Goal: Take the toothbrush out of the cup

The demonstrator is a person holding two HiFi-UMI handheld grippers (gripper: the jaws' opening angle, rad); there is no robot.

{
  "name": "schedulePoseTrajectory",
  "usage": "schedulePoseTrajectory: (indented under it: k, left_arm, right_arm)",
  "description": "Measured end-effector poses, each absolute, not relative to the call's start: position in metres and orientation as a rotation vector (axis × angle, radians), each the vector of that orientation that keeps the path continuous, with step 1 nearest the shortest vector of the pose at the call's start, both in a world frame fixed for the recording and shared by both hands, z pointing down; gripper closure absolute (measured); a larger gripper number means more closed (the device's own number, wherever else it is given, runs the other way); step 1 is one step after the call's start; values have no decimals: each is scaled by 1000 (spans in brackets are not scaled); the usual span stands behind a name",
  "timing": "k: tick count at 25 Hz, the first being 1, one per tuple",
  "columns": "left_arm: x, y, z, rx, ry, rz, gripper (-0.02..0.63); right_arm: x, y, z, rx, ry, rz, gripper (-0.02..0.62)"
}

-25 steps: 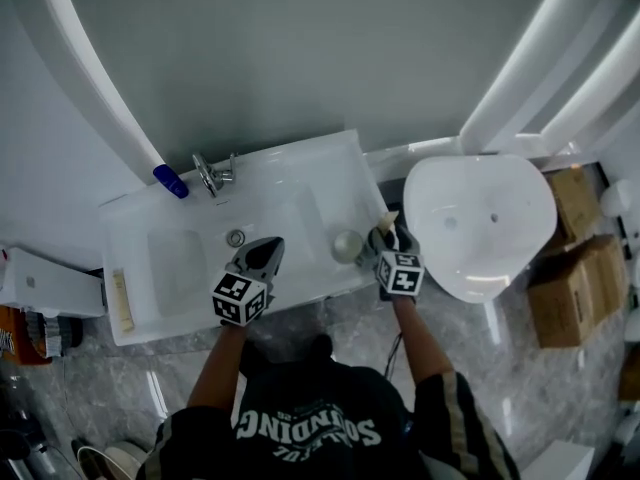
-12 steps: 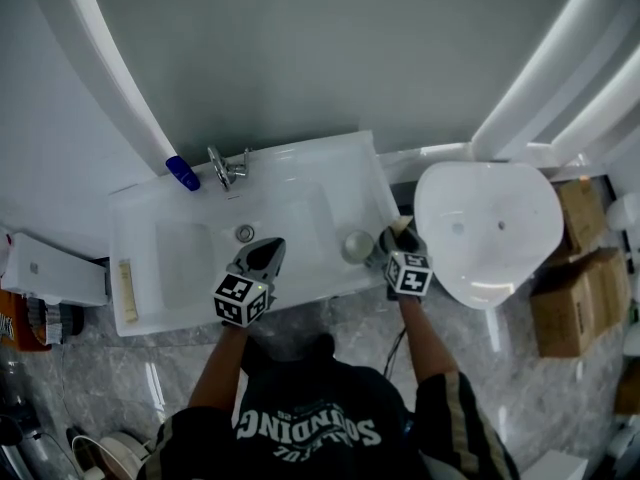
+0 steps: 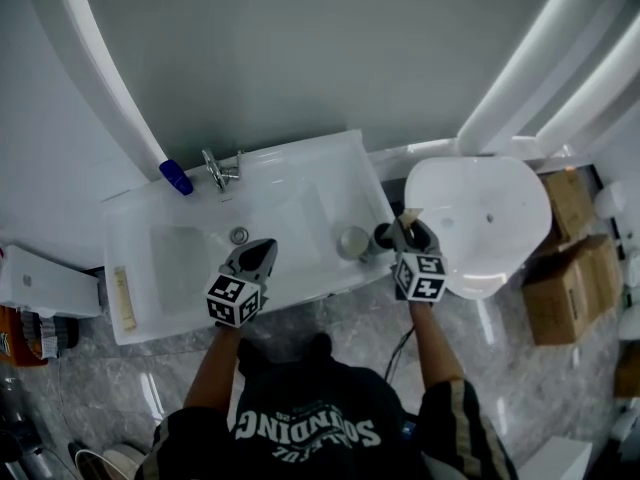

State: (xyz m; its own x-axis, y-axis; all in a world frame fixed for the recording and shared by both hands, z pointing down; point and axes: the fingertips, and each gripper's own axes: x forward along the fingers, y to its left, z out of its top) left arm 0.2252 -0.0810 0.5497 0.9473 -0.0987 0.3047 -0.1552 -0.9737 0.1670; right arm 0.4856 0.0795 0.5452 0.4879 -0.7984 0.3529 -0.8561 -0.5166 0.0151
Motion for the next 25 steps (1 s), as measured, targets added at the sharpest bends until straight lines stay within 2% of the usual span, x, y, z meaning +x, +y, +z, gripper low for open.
schedulePoseTrajectory:
  k: [5, 12, 25]
  left_arm:
    - [214, -90, 545, 2912, -198, 416, 607]
    - [180, -112, 540, 2904, -283, 388, 607]
    - [8, -200, 537, 2806, -759, 371, 607]
  right_arm:
    - [465, 68, 507, 2539, -1474, 376, 477]
    - [418, 22, 511, 2472, -1590, 370, 479]
    - [226, -140, 537, 2050, -2026, 398, 480]
